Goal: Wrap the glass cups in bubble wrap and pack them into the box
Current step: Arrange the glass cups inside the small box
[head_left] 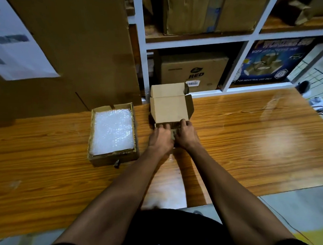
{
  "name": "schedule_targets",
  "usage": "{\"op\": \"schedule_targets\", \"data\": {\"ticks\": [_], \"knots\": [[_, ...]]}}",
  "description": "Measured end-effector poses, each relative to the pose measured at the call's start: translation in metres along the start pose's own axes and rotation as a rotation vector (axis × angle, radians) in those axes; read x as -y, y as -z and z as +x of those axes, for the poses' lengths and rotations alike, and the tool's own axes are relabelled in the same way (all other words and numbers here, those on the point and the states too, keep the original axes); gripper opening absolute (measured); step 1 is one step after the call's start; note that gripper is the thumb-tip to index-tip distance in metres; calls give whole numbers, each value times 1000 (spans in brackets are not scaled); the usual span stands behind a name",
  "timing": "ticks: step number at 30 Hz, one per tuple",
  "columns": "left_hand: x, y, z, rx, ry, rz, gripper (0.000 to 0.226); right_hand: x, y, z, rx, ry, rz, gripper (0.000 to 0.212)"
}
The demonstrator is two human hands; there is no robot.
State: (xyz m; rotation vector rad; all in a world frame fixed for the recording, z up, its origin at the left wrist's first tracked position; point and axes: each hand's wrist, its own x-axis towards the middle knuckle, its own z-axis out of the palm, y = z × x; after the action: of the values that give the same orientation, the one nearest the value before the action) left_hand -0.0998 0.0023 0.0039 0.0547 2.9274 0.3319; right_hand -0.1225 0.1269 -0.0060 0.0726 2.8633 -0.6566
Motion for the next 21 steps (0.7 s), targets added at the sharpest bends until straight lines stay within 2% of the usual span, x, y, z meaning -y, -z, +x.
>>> {"op": "schedule_targets", "data": {"ticks": [2,6,13,16,21], "knots": [[-5,-2,4,17,20,19,63,-2,-5,4,6,3,-17,70],[-14,-4,6,79,67,34,65,-6,-10,5,68,-9,-44,93],[-20,-6,14,158,132,-15,76,-13,-18,7,64,-26,41,82],[-19,-5,18,183,155,-54,79,-12,-19,6,48,-11,49,87],[-21,-4,23,192,171,-97,72,-12,-14,3,0,9,102,93]]}}
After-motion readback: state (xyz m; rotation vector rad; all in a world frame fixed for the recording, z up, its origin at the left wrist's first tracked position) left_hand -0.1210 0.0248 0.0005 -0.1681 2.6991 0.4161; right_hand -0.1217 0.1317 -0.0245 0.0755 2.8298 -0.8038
